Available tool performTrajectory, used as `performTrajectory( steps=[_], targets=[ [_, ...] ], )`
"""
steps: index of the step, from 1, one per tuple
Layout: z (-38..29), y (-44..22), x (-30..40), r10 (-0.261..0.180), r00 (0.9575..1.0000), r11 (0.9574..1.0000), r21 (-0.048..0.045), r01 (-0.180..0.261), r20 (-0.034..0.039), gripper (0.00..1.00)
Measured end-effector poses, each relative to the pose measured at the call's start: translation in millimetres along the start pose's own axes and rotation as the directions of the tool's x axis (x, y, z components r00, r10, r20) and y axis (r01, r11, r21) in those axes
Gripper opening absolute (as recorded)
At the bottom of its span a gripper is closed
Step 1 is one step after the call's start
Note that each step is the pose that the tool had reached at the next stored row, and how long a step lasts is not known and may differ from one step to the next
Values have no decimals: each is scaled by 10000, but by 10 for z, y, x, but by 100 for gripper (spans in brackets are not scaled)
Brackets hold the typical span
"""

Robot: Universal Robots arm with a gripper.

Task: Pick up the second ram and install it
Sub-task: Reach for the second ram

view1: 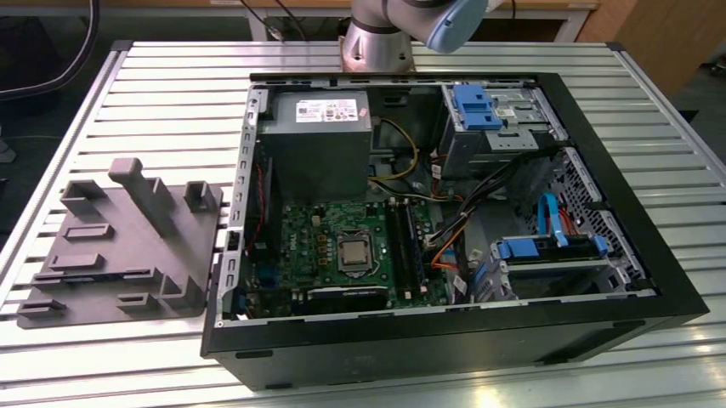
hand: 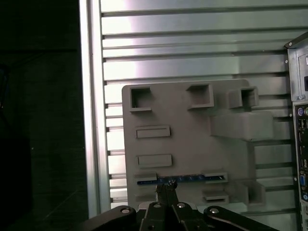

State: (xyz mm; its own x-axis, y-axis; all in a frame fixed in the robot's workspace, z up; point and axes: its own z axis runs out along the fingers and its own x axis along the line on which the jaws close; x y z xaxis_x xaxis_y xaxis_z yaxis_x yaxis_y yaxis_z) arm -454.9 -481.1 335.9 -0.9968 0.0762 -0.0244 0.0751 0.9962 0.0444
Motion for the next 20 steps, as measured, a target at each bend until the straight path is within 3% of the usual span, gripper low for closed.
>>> performTrajectory(
  steps=[20],
  targets=[
    [111,-3,-57,0,10000,10000,-1,0,1,11]
  ],
)
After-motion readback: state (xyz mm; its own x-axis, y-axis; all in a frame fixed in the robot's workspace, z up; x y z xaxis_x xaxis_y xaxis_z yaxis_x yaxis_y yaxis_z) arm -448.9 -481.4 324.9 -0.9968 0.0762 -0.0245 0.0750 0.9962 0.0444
